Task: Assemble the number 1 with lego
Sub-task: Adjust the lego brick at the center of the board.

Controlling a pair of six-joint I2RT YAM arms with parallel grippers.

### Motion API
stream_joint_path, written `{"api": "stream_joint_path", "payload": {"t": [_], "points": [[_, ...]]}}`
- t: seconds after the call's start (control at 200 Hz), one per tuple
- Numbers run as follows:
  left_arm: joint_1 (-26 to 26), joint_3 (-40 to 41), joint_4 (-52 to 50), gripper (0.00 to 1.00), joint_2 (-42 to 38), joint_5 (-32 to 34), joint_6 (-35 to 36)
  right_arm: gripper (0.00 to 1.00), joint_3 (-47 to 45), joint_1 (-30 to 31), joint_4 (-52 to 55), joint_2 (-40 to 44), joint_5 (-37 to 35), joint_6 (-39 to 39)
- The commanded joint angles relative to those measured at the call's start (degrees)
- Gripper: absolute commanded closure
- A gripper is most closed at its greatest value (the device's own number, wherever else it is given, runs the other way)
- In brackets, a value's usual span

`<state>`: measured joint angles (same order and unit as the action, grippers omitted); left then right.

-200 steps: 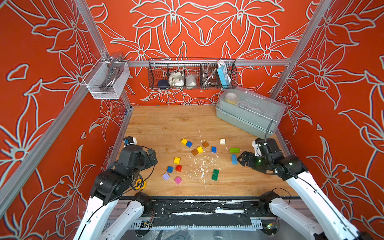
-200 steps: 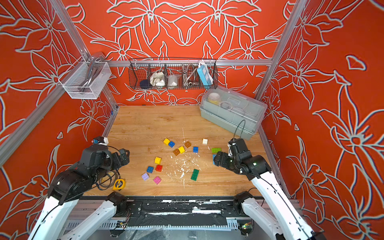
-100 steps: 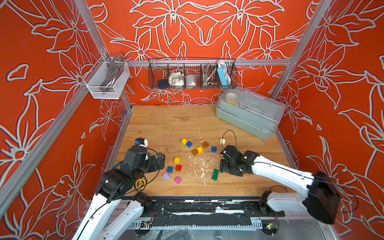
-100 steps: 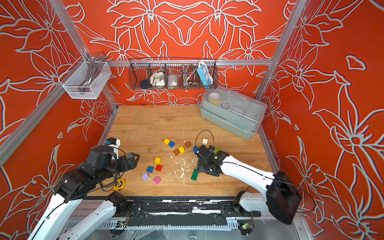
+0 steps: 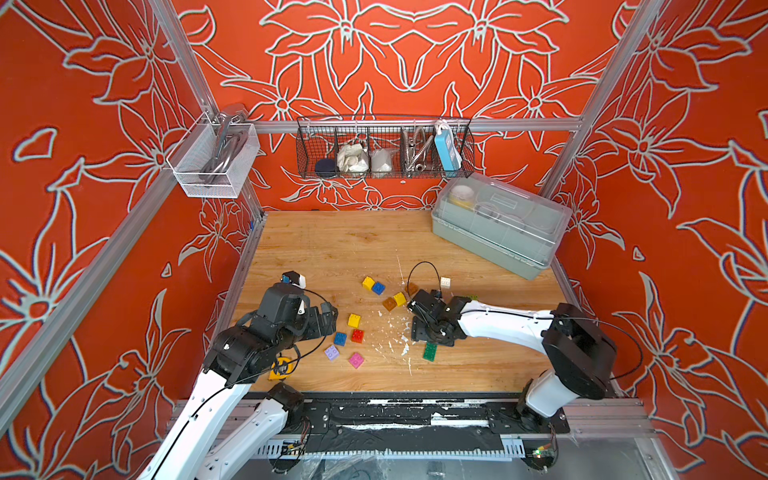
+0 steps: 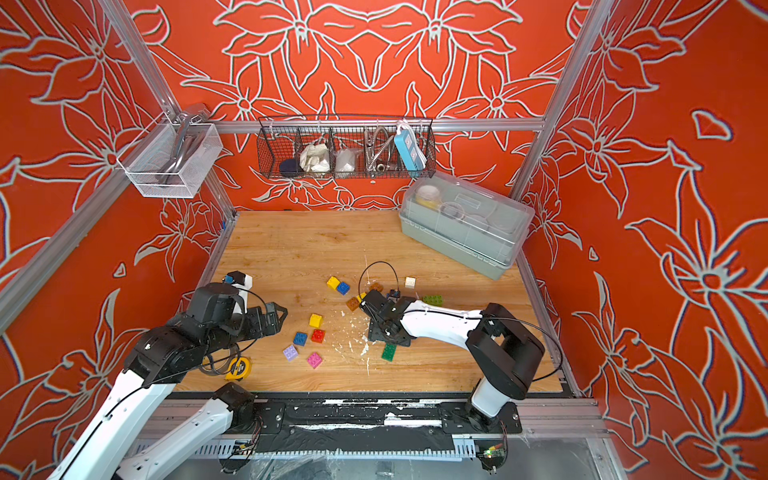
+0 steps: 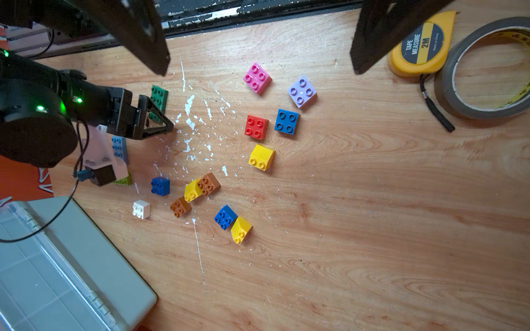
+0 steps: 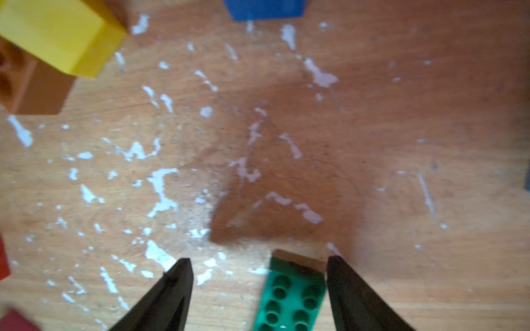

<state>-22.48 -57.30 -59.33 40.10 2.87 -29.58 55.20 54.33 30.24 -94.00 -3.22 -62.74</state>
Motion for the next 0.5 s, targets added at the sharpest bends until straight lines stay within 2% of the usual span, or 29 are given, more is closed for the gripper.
{"api": "stream_joint_path", "payload": {"t": [0.0, 0.12, 0.21, 0.35, 0.495], "points": [[-0.20, 0.26, 0.56, 0.01, -0.96, 0.02, 0.65, 0.23, 4.18, 1.19, -1.17, -3.57, 1.09, 0.79], [-0.13, 0.34, 0.54, 0.01, -1.25, 0.03, 0.66, 0.26, 11.12, 2.73, 1.37, -7.79, 1.04, 3.95], [-0.20, 0.34, 0.50, 0.01, -1.16, 0.03, 0.60, 0.27, 15.34, 3.56, 7.09, -7.88, -2.40, 4.82], [-0.42, 0.34, 0.47, 0.01, -1.42, 0.03, 0.50, 0.26, 9.70, 3.77, 6.59, 0.36, -5.93, 1.93], [-0.77, 0.58, 0.83, 0.01, -1.75, 1.84, 0.39, 0.23, 2.51, 3.77, 5.13, 7.15, -5.18, -1.44]]}}
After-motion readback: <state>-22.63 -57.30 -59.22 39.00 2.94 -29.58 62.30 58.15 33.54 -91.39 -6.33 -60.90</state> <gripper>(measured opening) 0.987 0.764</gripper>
